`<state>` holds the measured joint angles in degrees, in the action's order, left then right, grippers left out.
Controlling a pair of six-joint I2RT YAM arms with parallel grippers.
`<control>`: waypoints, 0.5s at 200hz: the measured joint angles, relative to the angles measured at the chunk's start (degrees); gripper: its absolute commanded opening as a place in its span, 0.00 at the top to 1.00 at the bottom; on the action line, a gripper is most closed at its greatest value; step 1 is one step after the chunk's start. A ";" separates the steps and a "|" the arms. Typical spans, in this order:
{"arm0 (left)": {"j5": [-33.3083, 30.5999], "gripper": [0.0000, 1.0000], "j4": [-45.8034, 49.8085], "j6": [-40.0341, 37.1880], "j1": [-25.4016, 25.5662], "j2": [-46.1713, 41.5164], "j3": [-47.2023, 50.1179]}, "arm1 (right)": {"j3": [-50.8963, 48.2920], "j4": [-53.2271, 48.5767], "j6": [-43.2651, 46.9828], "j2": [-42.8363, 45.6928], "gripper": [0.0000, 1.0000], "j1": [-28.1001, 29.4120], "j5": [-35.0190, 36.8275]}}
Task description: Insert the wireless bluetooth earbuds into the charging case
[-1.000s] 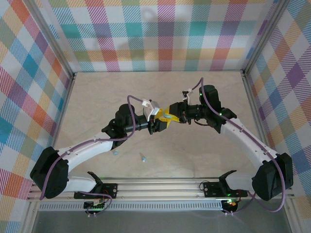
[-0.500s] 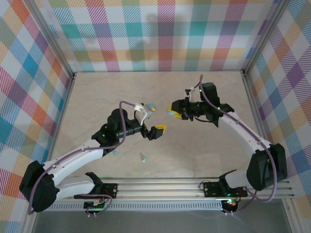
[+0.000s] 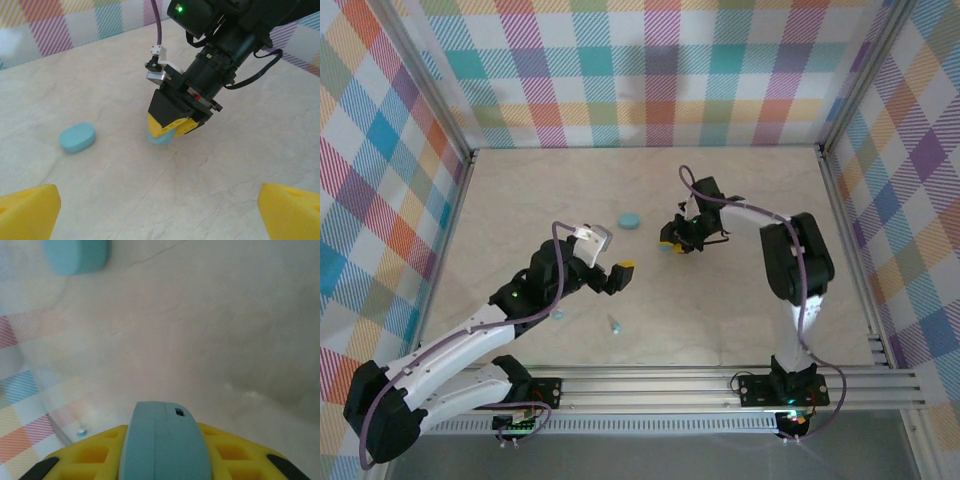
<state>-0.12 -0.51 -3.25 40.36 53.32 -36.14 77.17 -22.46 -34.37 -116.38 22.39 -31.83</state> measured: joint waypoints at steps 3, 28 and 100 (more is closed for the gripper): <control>-0.28 0.00 0.20 0.17 -0.02 -0.33 0.17 | 1.03 -0.33 0.48 -1.14 0.72 -0.02 0.17; -2.29 0.00 1.11 1.38 -0.57 -2.89 1.70 | 6.69 -2.97 2.97 -6.14 0.70 -0.48 1.07; -3.87 0.00 3.39 3.91 -1.92 -3.63 3.08 | 10.47 -8.94 9.35 -6.88 0.49 -2.69 6.64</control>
<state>-3.99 2.87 0.67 38.44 49.69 -33.06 87.64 -31.40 -25.02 -123.26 19.70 -25.19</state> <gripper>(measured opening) 0.999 0.492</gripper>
